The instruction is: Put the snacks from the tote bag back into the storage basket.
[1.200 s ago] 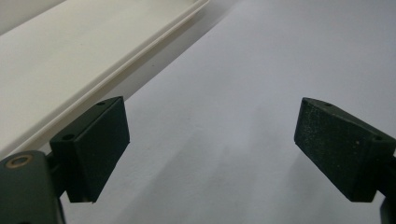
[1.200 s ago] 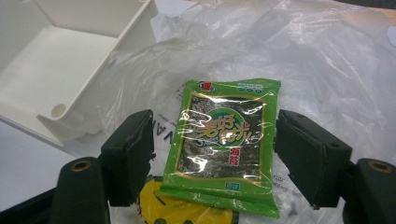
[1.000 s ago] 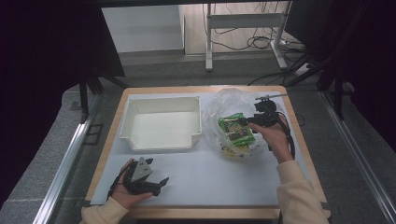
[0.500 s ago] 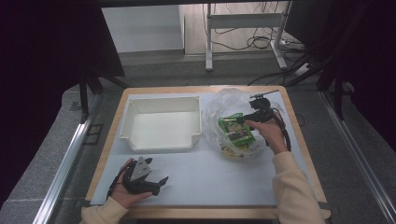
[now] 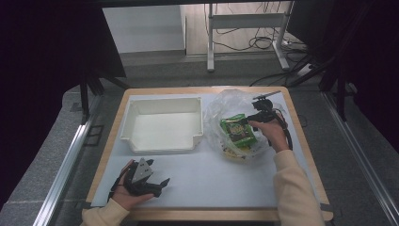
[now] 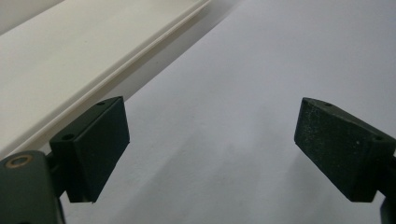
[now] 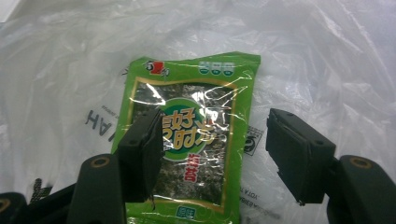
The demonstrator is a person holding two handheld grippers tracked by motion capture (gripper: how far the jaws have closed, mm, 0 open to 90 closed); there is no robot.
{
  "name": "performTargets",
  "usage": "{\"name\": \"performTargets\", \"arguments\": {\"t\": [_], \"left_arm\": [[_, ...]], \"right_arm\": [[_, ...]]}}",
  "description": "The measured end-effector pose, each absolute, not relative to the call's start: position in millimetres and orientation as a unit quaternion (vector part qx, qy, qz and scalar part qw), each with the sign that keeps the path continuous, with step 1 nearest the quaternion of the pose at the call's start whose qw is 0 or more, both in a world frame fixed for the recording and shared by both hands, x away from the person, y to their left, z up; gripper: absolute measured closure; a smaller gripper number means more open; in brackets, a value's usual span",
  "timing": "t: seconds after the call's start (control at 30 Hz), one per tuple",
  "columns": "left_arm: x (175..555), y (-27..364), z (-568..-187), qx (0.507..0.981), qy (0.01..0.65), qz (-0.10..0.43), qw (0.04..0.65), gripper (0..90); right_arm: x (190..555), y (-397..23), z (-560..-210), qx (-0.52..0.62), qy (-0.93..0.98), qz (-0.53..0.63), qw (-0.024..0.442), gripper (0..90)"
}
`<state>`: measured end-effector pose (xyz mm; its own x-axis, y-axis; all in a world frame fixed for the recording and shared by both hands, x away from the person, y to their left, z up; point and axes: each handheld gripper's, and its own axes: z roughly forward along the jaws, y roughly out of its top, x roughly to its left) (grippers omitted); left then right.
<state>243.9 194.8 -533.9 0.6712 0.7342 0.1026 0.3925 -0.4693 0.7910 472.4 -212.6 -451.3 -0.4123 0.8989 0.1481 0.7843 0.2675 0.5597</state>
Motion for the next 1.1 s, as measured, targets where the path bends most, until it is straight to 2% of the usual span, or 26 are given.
{"name": "performTargets", "arguments": {"t": [0.13, 0.47, 1.1], "left_arm": [[244, 194, -534, 0.829, 0.340, 0.221, 0.386, 10.2], [244, 195, -534, 0.829, 0.339, 0.221, 0.386, 10.2], [244, 195, -534, 0.828, 0.339, 0.220, 0.389, 10.3]], "right_arm": [[476, -213, -455, 0.533, 0.791, 0.284, 0.099, 41.4], [486, -204, -468, 0.536, 0.796, 0.261, 0.102, 43.2], [500, -201, -481, 0.549, 0.808, 0.196, 0.089, 61.7]]}}
